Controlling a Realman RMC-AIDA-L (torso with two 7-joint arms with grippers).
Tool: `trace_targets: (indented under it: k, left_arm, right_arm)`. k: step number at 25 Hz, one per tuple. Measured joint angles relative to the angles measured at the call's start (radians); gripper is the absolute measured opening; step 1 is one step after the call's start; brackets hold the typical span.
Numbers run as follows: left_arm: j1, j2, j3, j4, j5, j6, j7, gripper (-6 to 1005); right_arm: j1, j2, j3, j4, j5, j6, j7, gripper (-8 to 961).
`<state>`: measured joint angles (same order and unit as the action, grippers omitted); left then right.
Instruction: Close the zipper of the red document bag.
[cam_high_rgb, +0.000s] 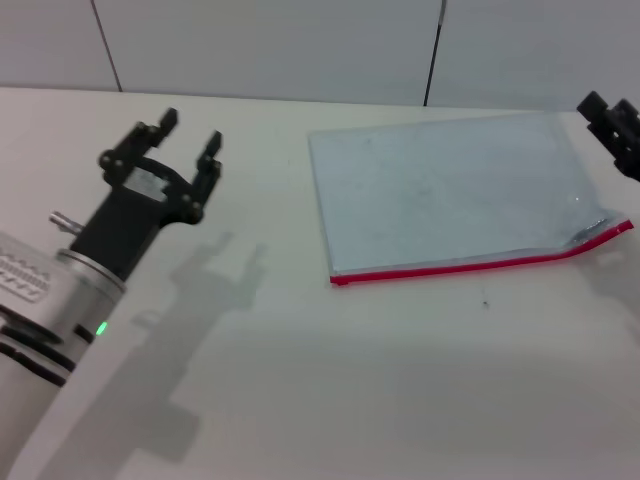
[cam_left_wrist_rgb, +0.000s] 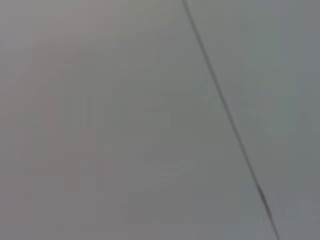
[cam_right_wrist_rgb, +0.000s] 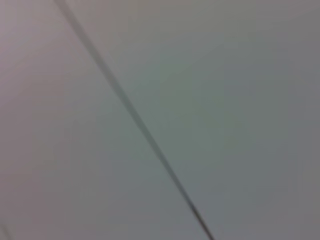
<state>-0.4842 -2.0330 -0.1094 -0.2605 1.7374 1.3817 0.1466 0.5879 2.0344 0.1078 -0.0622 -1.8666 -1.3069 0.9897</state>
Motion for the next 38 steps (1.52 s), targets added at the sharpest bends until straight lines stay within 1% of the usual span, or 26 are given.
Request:
trace_targets:
  k: [4, 8, 13, 17, 26, 38]
  left_arm:
    - [0.003, 0.001, -0.001, 0.021, -0.045, 0.026, -0.07, 510]
    - [0.001, 0.003, -0.001, 0.026, -0.112, 0.034, -0.147, 510]
    - [0.002, 0.005, -0.001, 0.04, -0.122, 0.045, -0.167, 509]
    - [0.004, 0.005, -0.001, 0.04, -0.127, 0.062, -0.169, 508]
    - [0.02, 0.005, -0.001, 0.049, -0.165, 0.108, -0.169, 508]
    - [0.02, 0.013, -0.001, 0.052, -0.188, 0.123, -0.209, 508]
  right_arm:
    - [-0.007, 0.001, 0.003, 0.05, 0.0, -0.066, -0.154, 648]
    - [-0.021, 0.001, -0.007, 0.115, -0.008, -0.152, -0.357, 656]
    - [-0.047, 0.001, -0.013, 0.201, -0.01, -0.235, -0.608, 655]
    - [-0.053, 0.001, -0.005, 0.211, -0.003, -0.231, -0.64, 653]
    - [-0.068, 0.001, 0.006, 0.213, 0.047, -0.227, -0.635, 653]
    - [-0.07, 0.001, 0.008, 0.214, 0.092, -0.225, -0.606, 649]
